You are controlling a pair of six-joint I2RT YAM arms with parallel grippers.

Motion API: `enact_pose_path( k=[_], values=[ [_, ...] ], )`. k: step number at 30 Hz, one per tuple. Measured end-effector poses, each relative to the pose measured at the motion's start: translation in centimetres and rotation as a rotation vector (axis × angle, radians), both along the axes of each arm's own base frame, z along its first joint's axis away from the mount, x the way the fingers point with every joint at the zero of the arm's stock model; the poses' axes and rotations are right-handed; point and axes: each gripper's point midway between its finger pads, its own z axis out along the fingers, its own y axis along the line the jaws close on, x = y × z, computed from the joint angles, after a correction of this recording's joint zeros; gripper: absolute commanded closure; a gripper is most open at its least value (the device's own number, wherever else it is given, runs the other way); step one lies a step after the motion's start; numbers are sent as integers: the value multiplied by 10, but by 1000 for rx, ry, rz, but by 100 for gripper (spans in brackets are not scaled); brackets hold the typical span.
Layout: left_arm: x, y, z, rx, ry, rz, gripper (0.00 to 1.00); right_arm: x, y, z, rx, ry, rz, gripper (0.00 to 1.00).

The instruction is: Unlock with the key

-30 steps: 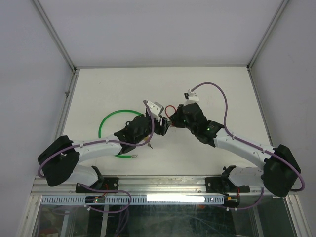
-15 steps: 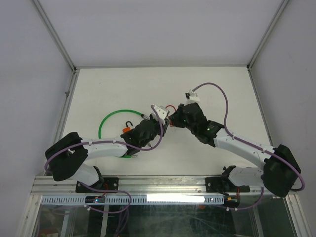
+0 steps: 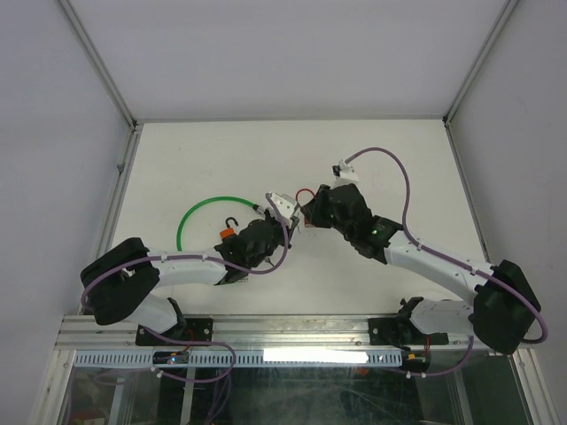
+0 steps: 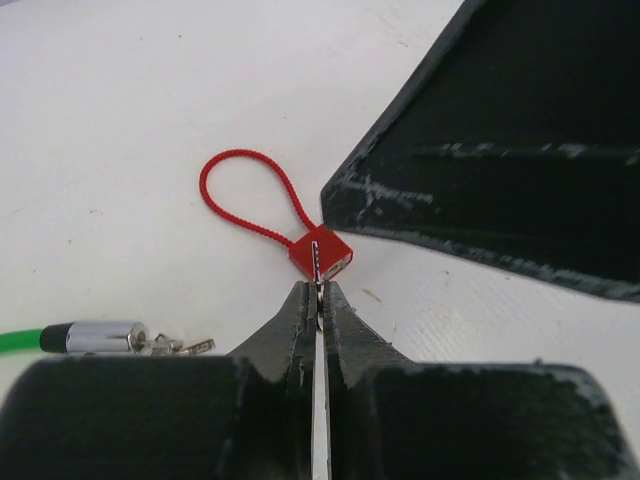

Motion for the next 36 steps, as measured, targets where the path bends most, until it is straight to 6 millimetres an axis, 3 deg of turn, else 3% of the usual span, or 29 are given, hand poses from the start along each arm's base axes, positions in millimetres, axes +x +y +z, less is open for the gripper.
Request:
enact_pose_path(
  k=[7, 11, 15, 25, 30, 36],
  values=[
    [3, 17, -3, -95, 73, -11, 100, -2, -13, 14, 11, -62, 36, 62],
    [8, 32, 4, -207, 122, -37, 100, -2, -18, 19, 35, -99, 85, 61],
    [9, 41, 10, -323, 180, -97, 100, -7, -14, 13, 51, -117, 152, 59],
    [-15, 27, 33, -455, 238, -295, 100, -20, 3, 10, 69, -194, 319, 53],
    [-26, 21, 36, -458, 247, -372, 100, -31, 2, -1, 73, -218, 363, 52],
    [-38, 17, 36, -449, 262, -439, 100, -33, 5, 7, 80, -242, 392, 52]
  ],
)
